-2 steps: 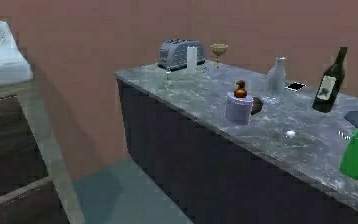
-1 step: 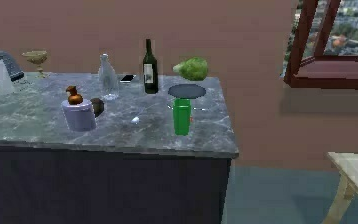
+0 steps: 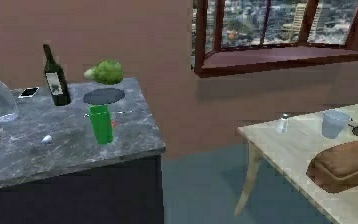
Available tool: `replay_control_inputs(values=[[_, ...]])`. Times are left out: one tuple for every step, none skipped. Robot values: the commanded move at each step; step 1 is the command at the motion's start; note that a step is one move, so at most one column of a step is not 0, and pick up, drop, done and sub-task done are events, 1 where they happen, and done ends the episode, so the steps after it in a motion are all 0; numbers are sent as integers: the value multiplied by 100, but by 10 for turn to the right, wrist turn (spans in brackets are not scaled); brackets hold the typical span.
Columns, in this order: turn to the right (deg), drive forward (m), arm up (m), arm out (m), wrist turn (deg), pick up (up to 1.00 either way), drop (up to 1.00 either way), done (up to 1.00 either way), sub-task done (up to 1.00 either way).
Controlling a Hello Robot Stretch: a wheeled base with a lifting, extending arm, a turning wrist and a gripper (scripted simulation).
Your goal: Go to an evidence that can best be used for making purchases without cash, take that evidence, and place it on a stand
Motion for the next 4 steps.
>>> replay_control_inputs(values=[[0, 40, 0, 0, 0, 0, 0, 0, 0], [-450, 0, 0, 0, 0, 0, 0, 0, 0], [-450, 0, 0, 0, 0, 0, 0, 0, 0], [-300, 0, 0, 0, 0, 0, 0, 0, 0]])
